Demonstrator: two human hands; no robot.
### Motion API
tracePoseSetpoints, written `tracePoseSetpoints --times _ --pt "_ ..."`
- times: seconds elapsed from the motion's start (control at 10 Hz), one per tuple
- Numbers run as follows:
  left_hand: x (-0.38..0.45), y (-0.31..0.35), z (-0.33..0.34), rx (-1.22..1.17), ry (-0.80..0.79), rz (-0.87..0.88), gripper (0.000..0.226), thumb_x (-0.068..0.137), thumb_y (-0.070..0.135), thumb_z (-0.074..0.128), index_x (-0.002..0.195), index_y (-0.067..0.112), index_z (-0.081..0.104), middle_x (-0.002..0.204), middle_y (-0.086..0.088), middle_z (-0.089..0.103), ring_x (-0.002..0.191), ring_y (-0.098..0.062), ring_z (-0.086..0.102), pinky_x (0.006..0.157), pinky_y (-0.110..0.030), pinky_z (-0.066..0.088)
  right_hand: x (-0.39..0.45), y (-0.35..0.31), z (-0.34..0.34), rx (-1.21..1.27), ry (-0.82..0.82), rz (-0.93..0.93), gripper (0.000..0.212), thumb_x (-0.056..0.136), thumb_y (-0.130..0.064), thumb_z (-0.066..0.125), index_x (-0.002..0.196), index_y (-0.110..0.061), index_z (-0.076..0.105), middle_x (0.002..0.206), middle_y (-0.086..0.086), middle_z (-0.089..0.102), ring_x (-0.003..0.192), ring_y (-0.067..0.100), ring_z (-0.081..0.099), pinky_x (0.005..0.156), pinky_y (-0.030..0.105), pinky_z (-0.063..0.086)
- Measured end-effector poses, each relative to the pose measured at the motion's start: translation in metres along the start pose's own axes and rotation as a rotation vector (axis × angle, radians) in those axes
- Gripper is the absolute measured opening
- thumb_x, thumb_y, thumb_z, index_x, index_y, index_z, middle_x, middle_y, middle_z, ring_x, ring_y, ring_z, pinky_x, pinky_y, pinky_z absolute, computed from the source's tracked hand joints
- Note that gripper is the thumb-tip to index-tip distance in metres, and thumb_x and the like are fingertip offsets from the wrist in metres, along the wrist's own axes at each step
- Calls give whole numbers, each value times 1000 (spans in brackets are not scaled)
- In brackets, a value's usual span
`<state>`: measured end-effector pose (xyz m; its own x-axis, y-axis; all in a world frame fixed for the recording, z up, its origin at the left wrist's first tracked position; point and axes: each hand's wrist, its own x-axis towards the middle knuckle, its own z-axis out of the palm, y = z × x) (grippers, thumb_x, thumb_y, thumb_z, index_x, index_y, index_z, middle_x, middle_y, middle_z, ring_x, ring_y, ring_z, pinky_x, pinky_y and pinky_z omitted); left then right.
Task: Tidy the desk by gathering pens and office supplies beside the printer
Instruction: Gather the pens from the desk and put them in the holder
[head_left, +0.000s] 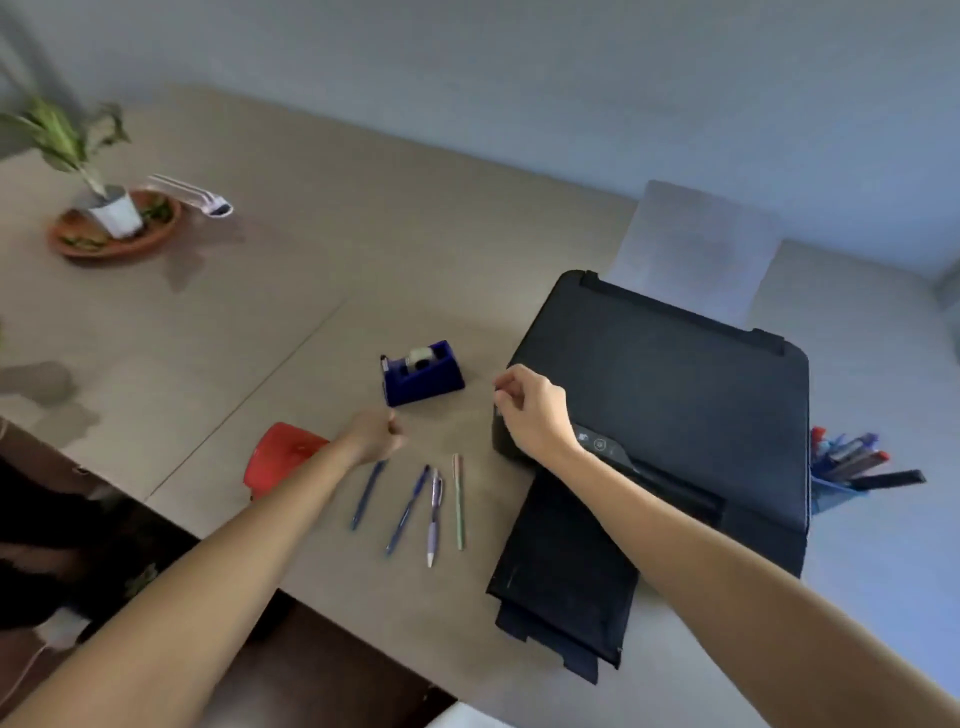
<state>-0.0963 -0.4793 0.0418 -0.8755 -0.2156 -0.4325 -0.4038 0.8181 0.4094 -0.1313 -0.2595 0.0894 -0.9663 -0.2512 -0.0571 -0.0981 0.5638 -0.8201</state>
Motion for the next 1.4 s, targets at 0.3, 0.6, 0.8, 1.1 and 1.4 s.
tracePoseSetpoints --times 0.3,0.6,0.8,1.1,1.4 --pt "-1 -60 65 265 18 -138 34 88 4 47 121 0 52 126 -18 57 117 -33 55 99 -37 44 2 6 106 -404 -326 -13 25 95 -2 41 114 1 56 113 19 62 95 34 62 81 39 55" --pt "6 -66 106 97 29 79 17 96 21 36 88 9 45 96 -16 57 95 -32 57 80 -38 43 0 49 146 -498 -385 392 43 95 -10 45 136 1 40 139 22 46 127 38 46 103 41 40" --pt "-4 -66 116 71 17 -20 23 96 9 37 114 4 51 120 -17 52 107 -35 57 83 -44 46 2 65 144 -555 -310 560 37 98 -7 42 132 7 42 129 20 55 115 28 59 89 31 50" --pt "-13 -95 80 -484 44 -118 16 101 16 35 91 12 46 78 -7 59 78 -30 58 71 -34 40 -11 52 175 -408 -395 495 41 98 -13 38 136 3 38 139 22 44 127 36 45 102 40 39" --pt "-31 -44 -4 -1117 26 33 28 102 -1 30 115 5 53 76 -3 46 63 -11 45 61 -20 42 -25 10 109 -279 -326 281 28 100 -27 36 111 -5 48 107 18 63 86 33 60 67 37 43"
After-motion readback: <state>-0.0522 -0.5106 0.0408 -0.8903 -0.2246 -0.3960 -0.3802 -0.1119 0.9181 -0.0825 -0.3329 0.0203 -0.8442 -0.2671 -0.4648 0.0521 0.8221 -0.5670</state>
